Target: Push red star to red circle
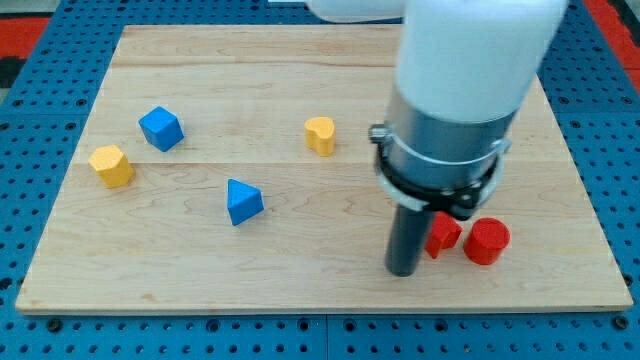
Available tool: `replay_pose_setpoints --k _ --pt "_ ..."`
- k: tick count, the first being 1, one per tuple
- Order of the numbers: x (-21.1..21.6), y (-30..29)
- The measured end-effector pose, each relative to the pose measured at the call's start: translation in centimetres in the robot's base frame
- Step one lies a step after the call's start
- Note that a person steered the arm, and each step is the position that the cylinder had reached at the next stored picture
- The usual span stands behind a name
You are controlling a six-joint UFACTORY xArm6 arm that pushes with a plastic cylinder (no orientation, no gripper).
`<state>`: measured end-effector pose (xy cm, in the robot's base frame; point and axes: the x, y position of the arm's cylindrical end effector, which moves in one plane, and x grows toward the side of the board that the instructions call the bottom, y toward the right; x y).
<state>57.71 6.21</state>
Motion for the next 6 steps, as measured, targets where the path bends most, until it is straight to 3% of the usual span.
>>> replay_pose_setpoints --k 2,6 --pt "-6.0 -1.1" --pt "-4.6 2.5"
